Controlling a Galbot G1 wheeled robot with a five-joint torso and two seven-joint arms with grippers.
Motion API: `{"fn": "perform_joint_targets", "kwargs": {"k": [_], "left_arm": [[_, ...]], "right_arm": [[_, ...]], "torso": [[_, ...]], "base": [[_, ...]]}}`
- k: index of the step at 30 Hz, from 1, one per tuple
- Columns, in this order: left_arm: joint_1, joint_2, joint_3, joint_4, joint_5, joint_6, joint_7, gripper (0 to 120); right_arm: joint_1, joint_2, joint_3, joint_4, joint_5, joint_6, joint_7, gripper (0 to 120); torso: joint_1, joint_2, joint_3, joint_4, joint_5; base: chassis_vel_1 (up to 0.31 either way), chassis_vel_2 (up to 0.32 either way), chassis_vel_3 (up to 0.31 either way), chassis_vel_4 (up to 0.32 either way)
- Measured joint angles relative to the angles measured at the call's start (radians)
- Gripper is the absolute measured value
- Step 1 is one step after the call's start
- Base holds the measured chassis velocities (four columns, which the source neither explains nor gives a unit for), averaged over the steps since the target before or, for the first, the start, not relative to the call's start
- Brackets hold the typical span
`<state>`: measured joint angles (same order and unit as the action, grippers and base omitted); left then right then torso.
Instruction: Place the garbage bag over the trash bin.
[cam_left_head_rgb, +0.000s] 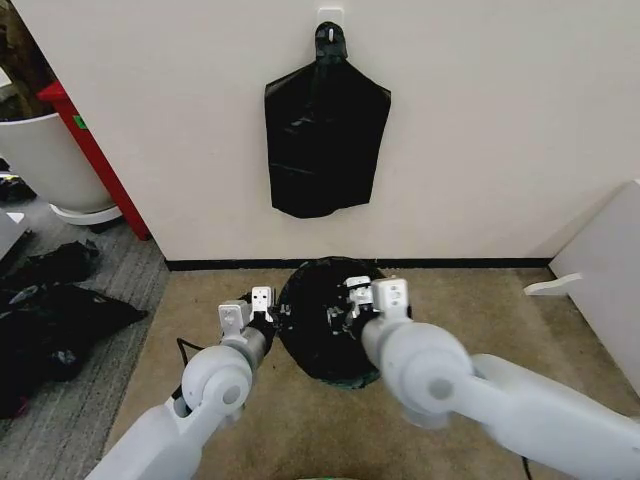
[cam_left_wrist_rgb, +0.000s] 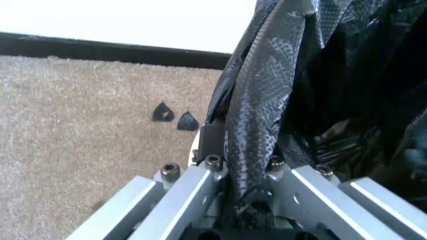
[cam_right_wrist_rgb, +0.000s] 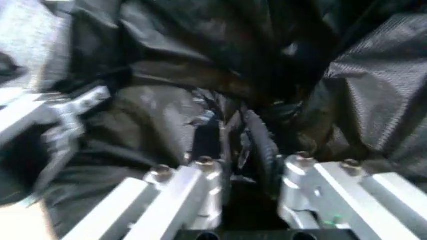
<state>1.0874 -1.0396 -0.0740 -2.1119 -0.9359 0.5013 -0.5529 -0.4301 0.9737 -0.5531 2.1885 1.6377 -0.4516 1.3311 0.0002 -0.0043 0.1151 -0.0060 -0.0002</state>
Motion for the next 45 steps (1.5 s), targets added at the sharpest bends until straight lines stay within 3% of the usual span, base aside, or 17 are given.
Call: {"fn": "perform_joint_targets", "kwargs": {"k": [4, 14, 23, 45], "left_arm": [[0.01, 0.001, -0.007, -0.009, 0.015, -0.006, 0.009, 0], [0.03, -0.009, -0.009, -0.031, 0.053, -0.013, 0.032, 0], [0.051, -0.007, -0.033, -0.055, 0.079, -0.022, 0.061, 0], [0.026, -0.014, -0.061, -0.046, 0.077, -0.039, 0.062, 0]], "right_arm": [[0.004, 0.026, -0.017, -0.044, -0.001, 0.017, 0.026, 0], [-0.003, 0.093, -0.031, -0.168, -0.008, 0.05, 0.065, 0], [-0.018, 0.107, -0.043, -0.263, -0.049, 0.052, 0.065, 0], [-0.023, 0.064, -0.04, -0.198, -0.01, 0.05, 0.077, 0]], "torso": [[0.0, 0.0, 0.0, 0.0002, 0.0001], [0.0, 0.0, 0.0, 0.0001, 0.0001], [0.0, 0.0, 0.0, 0.0, 0.0001], [0.0, 0.0, 0.0, 0.0, 0.0003]], "base": [[0.0, 0.0, 0.0, 0.0], [0.0, 0.0, 0.0, 0.0], [0.0, 0.0, 0.0, 0.0], [0.0, 0.0, 0.0, 0.0]]}}
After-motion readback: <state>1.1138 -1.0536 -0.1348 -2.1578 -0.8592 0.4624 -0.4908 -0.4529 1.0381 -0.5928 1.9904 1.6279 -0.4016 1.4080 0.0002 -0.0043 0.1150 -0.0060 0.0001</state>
